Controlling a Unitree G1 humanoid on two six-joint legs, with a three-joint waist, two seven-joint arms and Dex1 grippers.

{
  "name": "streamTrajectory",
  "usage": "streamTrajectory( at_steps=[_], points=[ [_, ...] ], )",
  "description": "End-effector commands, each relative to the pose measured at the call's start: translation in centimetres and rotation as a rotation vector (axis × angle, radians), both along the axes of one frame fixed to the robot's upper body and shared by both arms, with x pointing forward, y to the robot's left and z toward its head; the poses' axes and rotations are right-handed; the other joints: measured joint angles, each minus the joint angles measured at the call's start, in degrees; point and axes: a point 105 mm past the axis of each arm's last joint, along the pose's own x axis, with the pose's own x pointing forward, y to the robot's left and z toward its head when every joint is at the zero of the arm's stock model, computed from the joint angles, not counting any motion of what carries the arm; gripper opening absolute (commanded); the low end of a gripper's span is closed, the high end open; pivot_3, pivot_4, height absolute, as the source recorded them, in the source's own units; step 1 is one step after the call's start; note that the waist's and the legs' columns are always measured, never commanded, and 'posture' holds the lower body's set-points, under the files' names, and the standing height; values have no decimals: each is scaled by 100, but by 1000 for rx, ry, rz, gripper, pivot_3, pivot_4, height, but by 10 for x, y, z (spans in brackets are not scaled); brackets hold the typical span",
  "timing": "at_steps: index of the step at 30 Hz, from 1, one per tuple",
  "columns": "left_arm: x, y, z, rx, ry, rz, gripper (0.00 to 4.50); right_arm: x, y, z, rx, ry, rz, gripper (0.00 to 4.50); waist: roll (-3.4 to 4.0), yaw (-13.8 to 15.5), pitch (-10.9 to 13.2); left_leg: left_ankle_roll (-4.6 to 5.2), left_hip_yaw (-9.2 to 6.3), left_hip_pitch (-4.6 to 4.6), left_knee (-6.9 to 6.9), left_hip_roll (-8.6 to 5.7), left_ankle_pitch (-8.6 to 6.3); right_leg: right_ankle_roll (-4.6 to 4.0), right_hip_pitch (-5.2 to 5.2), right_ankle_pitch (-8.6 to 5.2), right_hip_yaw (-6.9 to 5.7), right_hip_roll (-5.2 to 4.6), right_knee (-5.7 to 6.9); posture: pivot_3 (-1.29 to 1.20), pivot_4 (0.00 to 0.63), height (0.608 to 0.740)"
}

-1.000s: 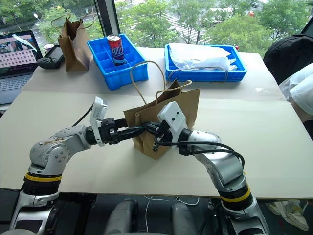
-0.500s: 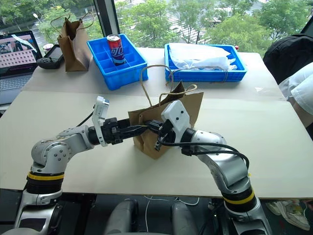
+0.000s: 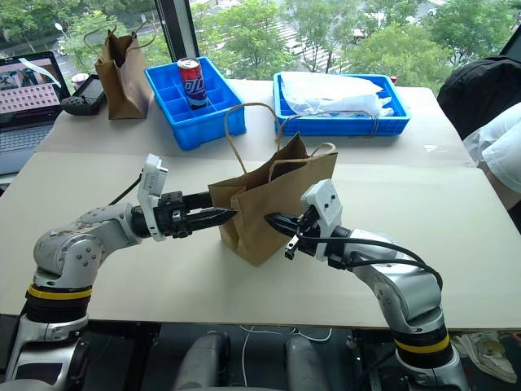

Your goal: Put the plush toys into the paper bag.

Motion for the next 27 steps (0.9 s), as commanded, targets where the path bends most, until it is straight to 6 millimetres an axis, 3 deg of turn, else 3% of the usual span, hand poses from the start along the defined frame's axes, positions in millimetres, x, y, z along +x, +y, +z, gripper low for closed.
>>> streamTrajectory(
  at_steps=[1, 8, 18, 22, 27],
  points=[
    [4, -4, 8, -4, -47, 18, 3293, -9, 18, 8, 26, -36, 49, 0, 0, -1, 0, 0, 0, 0, 0, 0, 0, 0, 0, 0, 0, 0, 0, 0, 150, 689],
    [1, -11, 7, -9, -39, 3, 3293, -8, 32, 5, 56, -30, 52, 0, 0, 12, 0, 0, 0, 0, 0, 0, 0, 0, 1, 0, 0, 0, 0, 0, 150, 689],
    [8, -14, 2, 10, -22, 37, 3293, -1, 35, 5, 66, -41, 31, 0, 0, 13, 0, 0, -1, 0, 0, 0, 0, 0, 1, 0, -1, 0, 0, 0, 150, 689],
    [19, -11, 1, 37, -35, 102, 2300, -2, 38, 6, 71, -47, 36, 0, 0, 9, 0, 0, -1, 0, 0, 0, 0, 0, 1, 0, -1, 0, 0, 0, 150, 689],
    [26, -8, 3, 38, -48, 125, 337, -5, 35, 5, 60, -45, 34, 0, 0, 14, 0, 0, -1, 0, 0, 0, 0, 0, 1, 0, -1, 0, 0, 0, 150, 689]
  ],
)
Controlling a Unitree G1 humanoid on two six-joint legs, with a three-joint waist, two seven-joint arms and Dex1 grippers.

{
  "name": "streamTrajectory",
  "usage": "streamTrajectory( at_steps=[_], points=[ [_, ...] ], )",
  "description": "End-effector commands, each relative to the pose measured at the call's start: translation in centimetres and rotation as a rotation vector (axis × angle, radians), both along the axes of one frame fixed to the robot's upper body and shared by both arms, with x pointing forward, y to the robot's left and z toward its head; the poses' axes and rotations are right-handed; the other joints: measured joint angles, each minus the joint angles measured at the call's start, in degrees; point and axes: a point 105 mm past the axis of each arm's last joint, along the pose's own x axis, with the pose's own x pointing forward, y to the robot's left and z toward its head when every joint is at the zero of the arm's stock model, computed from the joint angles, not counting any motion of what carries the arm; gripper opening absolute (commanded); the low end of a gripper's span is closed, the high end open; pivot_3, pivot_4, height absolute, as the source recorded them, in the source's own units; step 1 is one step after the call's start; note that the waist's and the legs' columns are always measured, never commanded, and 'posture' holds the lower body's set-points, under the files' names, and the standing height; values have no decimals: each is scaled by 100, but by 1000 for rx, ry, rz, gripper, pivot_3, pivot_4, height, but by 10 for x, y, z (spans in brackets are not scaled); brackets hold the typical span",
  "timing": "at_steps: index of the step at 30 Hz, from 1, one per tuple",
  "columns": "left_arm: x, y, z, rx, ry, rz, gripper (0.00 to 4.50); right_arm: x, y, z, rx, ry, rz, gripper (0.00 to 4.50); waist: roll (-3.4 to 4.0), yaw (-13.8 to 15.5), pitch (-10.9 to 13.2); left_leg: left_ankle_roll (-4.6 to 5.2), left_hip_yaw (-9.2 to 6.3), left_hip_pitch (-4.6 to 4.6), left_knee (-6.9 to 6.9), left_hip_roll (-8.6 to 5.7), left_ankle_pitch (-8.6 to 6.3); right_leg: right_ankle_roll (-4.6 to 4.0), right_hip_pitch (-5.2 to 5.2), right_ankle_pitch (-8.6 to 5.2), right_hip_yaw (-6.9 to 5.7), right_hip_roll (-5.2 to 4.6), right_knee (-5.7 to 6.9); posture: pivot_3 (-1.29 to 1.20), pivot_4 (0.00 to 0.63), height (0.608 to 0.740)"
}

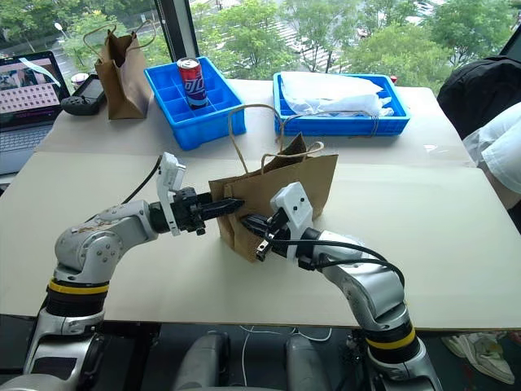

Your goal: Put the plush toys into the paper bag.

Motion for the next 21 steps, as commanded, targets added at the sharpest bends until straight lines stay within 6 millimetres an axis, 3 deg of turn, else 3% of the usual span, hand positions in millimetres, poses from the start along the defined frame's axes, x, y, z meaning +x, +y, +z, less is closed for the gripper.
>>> streamTrajectory(
  at_steps=[1, 5, 11, 17, 21],
  points=[
    [4, 0, 12, -9, -53, 2, 59, -5, -4, 11, 9, -53, 1, 0, 0, 0, 0, 0, 0, 0, 0, 0, 0, 0, 0, 0, 0, 0, 0, 0, 150, 689],
    [4, 4, 20, 11, -118, -63, 59, -16, -22, 17, -3, -49, -7, 0, 0, 6, 0, 0, 0, -1, 0, -1, 0, 0, -1, 0, -1, 0, 0, 0, 150, 689],
    [-2, 11, 35, 86, -270, -314, 59, -50, -78, 16, -68, 60, -22, 0, -1, 56, 0, 0, 0, -3, -1, -4, 0, 0, 5, -1, -2, -2, -11, 0, 150, 689],
    [-8, 13, 36, 179, -381, -589, 59, -69, -143, 11, -172, 147, -186, 0, -1, 51, 0, 0, 0, -1, -1, -5, 0, 0, 10, -1, -1, -1, -16, 0, 150, 689],
    [-7, 15, 34, 223, -407, -656, 59, -73, -162, 9, -216, 163, -241, 0, -1, -9, 0, 1, -2, 0, -1, -4, 0, 0, 9, -2, 2, 0, -14, 0, 150, 689]
  ],
)
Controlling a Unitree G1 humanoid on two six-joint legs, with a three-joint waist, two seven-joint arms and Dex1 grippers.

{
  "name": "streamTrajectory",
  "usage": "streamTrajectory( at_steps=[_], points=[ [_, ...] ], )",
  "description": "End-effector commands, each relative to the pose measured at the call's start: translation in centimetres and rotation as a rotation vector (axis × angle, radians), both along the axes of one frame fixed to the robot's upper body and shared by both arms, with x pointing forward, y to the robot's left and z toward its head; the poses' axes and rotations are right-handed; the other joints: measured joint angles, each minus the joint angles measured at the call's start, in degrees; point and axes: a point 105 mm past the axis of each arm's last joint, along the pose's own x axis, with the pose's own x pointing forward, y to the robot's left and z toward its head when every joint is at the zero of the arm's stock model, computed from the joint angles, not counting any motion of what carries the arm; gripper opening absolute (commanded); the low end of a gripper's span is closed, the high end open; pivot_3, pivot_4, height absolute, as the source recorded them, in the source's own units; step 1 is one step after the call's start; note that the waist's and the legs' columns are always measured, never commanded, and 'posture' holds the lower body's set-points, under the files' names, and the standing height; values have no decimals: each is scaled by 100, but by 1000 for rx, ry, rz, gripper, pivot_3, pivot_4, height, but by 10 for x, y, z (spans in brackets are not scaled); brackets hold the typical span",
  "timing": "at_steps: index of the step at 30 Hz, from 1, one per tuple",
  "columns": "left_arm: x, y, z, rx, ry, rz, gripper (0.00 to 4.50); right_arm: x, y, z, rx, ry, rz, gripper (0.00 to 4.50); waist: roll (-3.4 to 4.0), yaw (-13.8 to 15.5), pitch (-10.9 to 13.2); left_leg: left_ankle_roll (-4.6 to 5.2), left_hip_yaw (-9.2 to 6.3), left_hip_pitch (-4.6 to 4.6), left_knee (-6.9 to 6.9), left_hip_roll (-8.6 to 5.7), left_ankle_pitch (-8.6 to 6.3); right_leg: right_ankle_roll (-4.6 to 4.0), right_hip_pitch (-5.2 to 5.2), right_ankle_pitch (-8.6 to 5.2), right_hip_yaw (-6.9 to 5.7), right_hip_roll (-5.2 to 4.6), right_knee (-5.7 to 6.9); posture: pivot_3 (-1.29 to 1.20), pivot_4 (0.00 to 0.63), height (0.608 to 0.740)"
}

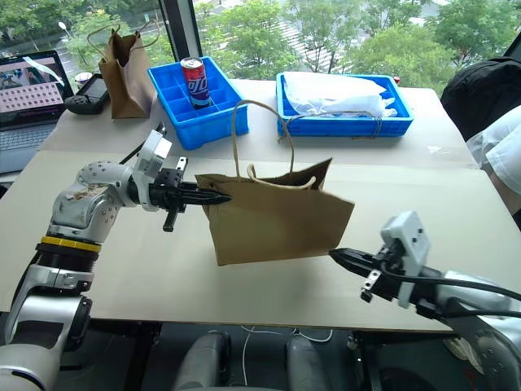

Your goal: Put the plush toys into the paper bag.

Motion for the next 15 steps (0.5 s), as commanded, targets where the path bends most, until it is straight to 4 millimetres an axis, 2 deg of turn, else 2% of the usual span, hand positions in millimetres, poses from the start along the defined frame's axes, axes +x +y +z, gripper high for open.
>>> streamTrajectory(
  at_steps=[1, 6, 14, 15],
  points=[
    [3, 2, 7, 46, -90, -53, 59, -3, -11, 10, -36, -42, -19, 0, 0, -15, 0, 0, -2, 0, 0, 0, 0, 0, 0, 0, 0, 1, 1, 0, 150, 689],
    [11, 4, -2, 77, -130, -38, 59, -4, -17, 12, -49, -47, -30, 0, 0, -13, 0, 3, -3, 1, 0, -1, 2, 3, 3, -1, 0, -1, 1, 0, 150, 689],
    [13, 9, -11, 67, -74, 6, 59, -11, -26, 36, -80, -68, 50, 0, -1, 1, 0, 3, -4, -1, 1, -2, 2, 4, 4, -1, 0, -1, 0, 0, 150, 689],
    [14, 9, -10, 62, -53, 11, 603, -11, -25, 39, -82, -72, 61, 0, -1, 2, 1, 3, -5, -1, 1, -2, 2, 4, 6, -1, -2, -1, 0, 0, 150, 689]
  ],
)
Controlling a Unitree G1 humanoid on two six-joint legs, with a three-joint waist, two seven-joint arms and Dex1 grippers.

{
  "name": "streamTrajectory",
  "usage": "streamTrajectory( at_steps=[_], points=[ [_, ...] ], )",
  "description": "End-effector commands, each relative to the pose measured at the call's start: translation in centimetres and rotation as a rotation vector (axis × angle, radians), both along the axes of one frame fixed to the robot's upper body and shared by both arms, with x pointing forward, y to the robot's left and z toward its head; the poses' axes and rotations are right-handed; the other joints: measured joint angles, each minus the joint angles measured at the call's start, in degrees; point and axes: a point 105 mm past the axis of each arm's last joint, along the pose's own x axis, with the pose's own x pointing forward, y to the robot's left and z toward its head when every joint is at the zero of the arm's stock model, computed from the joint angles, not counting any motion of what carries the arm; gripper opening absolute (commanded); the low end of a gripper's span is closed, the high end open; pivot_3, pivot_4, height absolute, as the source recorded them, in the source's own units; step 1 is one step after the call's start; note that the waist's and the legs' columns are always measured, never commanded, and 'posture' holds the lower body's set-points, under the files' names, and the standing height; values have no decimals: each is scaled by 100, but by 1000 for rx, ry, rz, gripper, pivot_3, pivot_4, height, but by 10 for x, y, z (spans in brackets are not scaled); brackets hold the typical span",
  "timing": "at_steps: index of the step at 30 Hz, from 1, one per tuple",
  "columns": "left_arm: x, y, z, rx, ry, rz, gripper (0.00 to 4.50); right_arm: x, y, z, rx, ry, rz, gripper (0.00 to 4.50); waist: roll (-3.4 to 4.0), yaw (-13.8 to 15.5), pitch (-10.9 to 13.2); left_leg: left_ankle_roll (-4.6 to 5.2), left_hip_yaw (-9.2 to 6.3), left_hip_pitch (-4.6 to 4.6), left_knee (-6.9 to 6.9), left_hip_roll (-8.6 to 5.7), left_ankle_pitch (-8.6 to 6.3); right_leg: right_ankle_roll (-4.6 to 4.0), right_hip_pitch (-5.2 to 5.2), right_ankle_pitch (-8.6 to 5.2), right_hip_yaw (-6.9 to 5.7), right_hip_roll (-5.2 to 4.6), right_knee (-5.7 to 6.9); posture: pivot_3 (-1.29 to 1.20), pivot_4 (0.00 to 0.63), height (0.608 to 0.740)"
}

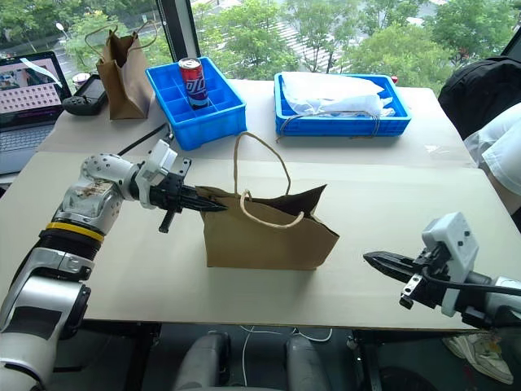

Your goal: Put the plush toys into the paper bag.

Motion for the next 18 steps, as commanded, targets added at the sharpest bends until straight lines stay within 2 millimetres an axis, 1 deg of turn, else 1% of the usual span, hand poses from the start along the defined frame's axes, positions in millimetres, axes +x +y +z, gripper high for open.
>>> streamTrajectory(
  at_steps=[1, 2, 6, 7, 8, 10, 11, 12, 13, 15, 17, 18],
  points=[
    [2, 3, 8, -28, 34, 21, 800, -3, 2, 24, -4, -57, 68, 0, 0, 2, 0, 0, 0, 0, 0, 0, 0, 0, 0, 0, 0, 0, 0, 0, 150, 689],
    [2, 4, 9, -29, 42, 24, 1028, -3, 2, 27, -3, -61, 80, 0, 0, -1, 0, 1, -1, 0, 0, -1, 0, 0, 0, 0, -1, 0, 0, 0, 150, 689],
    [0, 13, 21, -48, 47, 46, 2448, -5, 4, 45, 7, -65, 128, 0, 0, -9, 0, 1, -1, 0, 0, 0, 0, 0, 0, 0, -1, 0, 0, 0, 150, 689],
    [-2, 16, 24, -54, 51, 49, 2673, -6, 4, 48, 11, -62, 135, 0, 0, -16, 0, 1, -1, 1, 0, 0, 0, 0, 0, 0, 0, 0, 1, 0, 150, 689],
    [-3, 24, 31, -74, 45, 70, 3081, -6, 2, 52, 20, -60, 139, 0, -1, -16, 0, 1, -1, 0, 0, 0, 0, 0, 0, 0, 0, 0, 1, 0, 150, 689],
    [-5, 38, 47, -121, 32, 120, 3672, -6, -3, 59, 28, -56, 138, 0, 0, -25, 0, 1, -2, 1, 0, 0, 0, 0, 0, 0, -1, 0, 1, 0, 150, 689],
    [-6, 49, 55, -143, 11, 169, 3939, -6, -6, 61, 33, -54, 132, 0, -1, -31, 0, 1, -2, 0, 0, 0, 0, 0, -2, 0, 0, 0, 1, 0, 150, 689],
    [-7, 57, 60, -158, 0, 209, 4298, -6, -9, 62, 36, -53, 127, 0, 0, -32, 0, 1, -3, 0, 0, 1, 0, 0, 0, 0, -1, 0, 1, 0, 150, 689],
    [-8, 62, 64, -167, -7, 234, 4418, -6, -10, 63, 38, -51, 124, 0, 0, -33, 0, 1, -3, 0, 0, 1, 0, 0, -2, 0, -1, 0, 1, 0, 150, 689],
    [-10, 77, 70, -207, 28, 313, 4418, -5, -14, 63, 27, -56, 109, 0, 0, -16, 0, 1, -3, 2, 0, 1, 0, 0, 1, 0, -2, -1, 1, 0, 150, 689],
    [-12, 102, 65, -206, 81, 456, 4418, 1, -19, 65, 39, -73, 74, 0, 0, -14, 0, 1, -2, 7, 0, 1, 0, 1, 6, 0, -2, -2, 0, 0, 150, 689],
    [-15, 112, 59, -199, 115, 513, 4418, 3, -20, 64, 45, -79, 62, 0, 0, -22, 0, 1, -2, 8, 0, 1, 0, 1, 6, 0, -2, -2, 1, 0, 150, 689]
  ],
)
